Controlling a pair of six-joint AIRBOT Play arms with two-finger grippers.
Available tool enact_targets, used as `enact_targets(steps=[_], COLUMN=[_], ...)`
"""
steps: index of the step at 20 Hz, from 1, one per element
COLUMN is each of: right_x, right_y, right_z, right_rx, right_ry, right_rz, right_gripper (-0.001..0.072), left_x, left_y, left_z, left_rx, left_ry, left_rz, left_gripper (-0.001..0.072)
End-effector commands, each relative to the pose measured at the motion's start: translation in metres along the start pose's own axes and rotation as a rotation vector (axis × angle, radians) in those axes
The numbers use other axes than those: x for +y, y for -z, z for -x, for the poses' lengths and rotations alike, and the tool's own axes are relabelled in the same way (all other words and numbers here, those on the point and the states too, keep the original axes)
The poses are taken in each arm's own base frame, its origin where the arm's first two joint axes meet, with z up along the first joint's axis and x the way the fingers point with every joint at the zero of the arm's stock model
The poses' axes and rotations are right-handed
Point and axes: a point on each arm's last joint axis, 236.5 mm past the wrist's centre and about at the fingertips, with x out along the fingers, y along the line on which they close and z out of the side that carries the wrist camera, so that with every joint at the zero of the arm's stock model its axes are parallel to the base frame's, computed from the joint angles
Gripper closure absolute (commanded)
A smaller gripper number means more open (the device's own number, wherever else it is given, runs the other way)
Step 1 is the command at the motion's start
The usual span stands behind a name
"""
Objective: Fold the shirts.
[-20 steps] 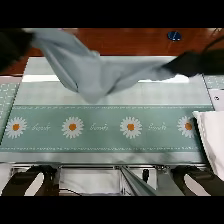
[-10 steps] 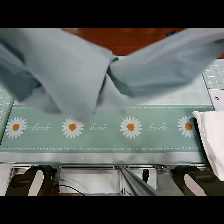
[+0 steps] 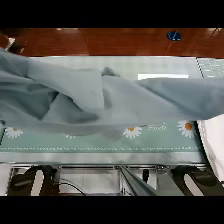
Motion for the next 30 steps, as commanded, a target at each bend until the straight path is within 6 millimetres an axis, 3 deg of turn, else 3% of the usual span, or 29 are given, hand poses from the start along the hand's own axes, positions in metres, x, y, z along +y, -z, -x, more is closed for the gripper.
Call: enact_targets(steps=[1,5,8,12,15,19,20,21,22,24,26,28,30], right_x=[-0.010,-0.028,-0.035,-0.049,-0.065,-0.077,-0.078,-0.076,-0.072,-0.080,-0.110,-0.148,-0.181], right_y=[0.071,0.147,0.174,0.168,0.166,0.167,0.166,0.161,0.152,0.126,0.111,0.114,0.130], right_z=[-0.038,-0.128,-0.199,-0.284,-0.341,-0.392,-0.400,-0.407,-0.411,-0.405,-0.378,-0.346,-0.322], right_rx=[0.228,0.451,0.514,0.548,0.598,0.651,0.655,0.650,0.634,0.591,0.601,0.596,0.555], right_ry=[0.031,0.077,0.083,0.096,0.091,0.064,0.055,0.039,-0.001,-0.046,-0.035,0.050,0.157], right_rz=[-0.064,-0.106,-0.119,-0.126,-0.232,-0.362,-0.411,-0.488,-0.525,-0.532,-0.500,-0.505,-0.551], right_gripper=[0.0689,0.0689,0.0689,0.0689,0.0689,0.0688,0.0617,0.0403,0.0294,0.0297,0.0298,0.0298,0.0300], left_x=[0.017,0.012,0.019,0.040,0.030,0.009,0.004,0.000,-0.004,0.010,0.047,0.080,0.079], left_y=[0.069,0.186,0.239,0.282,0.322,0.372,0.379,0.383,0.382,0.365,0.345,0.333,0.346], left_z=[-0.027,-0.089,-0.133,-0.189,-0.219,-0.244,-0.248,-0.251,-0.252,-0.251,-0.239,-0.212,-0.175], left_rx=[0.189,0.417,0.484,0.565,0.674,0.814,0.834,0.854,0.874,0.898,0.915,0.925,0.986], left_ry=[-0.025,0.095,0.123,0.099,0.127,0.152,0.159,0.171,0.192,0.212,0.171,0.122,0.113], left_rz=[0.063,0.287,0.417,0.522,0.596,0.607,0.605,0.602,0.600,0.551,0.527,0.581,0.650], left_gripper=[0.0690,0.0690,0.0690,0.0690,0.0690,0.0688,0.0604,0.0340,0.0200,0.0198,0.0199,0.0199,0.0199])
